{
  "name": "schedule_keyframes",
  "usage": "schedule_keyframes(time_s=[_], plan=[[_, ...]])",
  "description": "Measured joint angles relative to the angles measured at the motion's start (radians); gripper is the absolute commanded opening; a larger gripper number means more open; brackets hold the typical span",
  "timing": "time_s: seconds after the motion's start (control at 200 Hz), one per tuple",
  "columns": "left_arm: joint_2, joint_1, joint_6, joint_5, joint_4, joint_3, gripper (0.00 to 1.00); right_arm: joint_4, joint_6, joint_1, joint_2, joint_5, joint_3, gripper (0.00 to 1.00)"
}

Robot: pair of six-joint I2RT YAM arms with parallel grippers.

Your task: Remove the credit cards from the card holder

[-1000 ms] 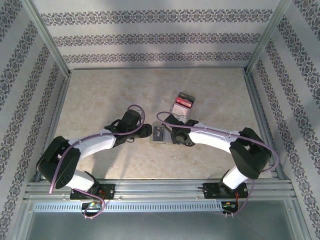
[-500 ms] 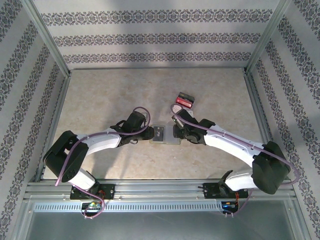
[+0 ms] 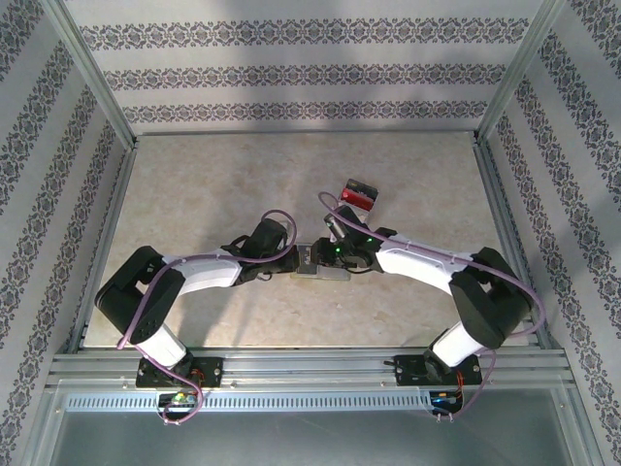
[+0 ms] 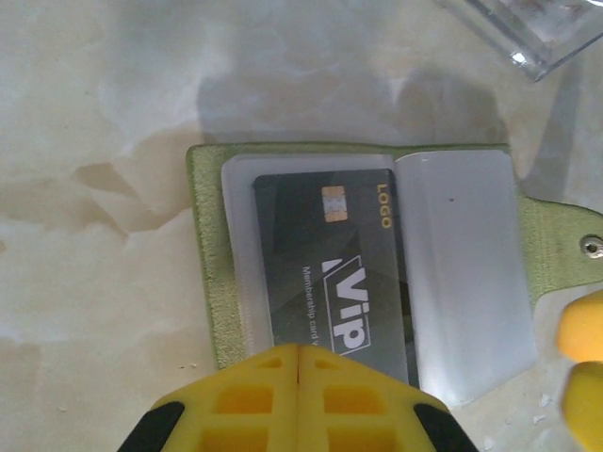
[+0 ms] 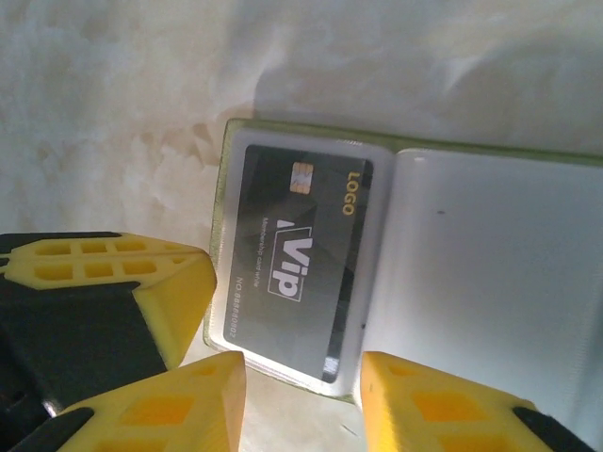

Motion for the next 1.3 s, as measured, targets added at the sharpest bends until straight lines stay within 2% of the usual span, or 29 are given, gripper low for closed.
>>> schedule_keyframes(time_s=[0.78,1.304], plan=[[0.052,0.0,-0.003,0.003,0.029,-0.005,0.0,0.132,0.029,-0.046,0.143,-0.095,0.0,0.32],[0.053,0.0,-0.016,0.007,0.041,-0.011,0.0,0.235,0.068,-0.072,0.156,-0.166,-0.044,0.32]])
